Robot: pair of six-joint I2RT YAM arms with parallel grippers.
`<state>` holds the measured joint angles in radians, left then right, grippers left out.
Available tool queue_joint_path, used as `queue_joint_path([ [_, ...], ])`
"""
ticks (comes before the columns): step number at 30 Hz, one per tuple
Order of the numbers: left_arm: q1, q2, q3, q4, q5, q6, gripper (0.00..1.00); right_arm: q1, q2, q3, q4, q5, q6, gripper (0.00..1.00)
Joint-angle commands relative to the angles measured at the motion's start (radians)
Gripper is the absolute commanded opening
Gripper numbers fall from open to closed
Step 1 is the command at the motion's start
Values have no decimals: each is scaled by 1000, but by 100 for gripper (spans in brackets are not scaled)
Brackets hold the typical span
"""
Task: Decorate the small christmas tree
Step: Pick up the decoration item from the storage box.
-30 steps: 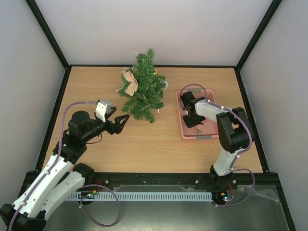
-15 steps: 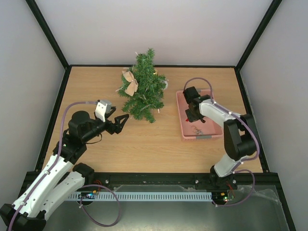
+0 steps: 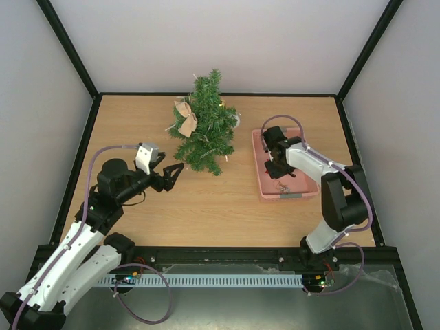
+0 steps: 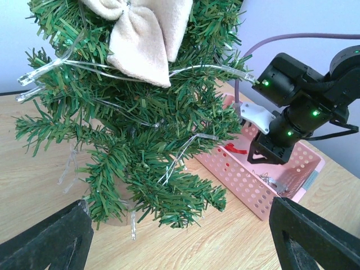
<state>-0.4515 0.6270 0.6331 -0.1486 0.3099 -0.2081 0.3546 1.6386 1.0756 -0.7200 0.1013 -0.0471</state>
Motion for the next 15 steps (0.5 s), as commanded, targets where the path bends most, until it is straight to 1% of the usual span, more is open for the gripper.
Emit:
queue_joint_path([
  [1,-11,-16,-1,-7,-4,13,87,-3,-58,-32,-43,-56,-103,26],
  [4,-15,-7,-1,-1,-4,14,87,-3,-92,-56,-25,-87,-181,27],
  [8,-14,1,0,2,-6,14,87,-3,-77,-69,-24,-61,-207,27],
  [15,-15,3,-1,-2,-10,16,87,-3,-9,-58,-10,-75,-229,32],
])
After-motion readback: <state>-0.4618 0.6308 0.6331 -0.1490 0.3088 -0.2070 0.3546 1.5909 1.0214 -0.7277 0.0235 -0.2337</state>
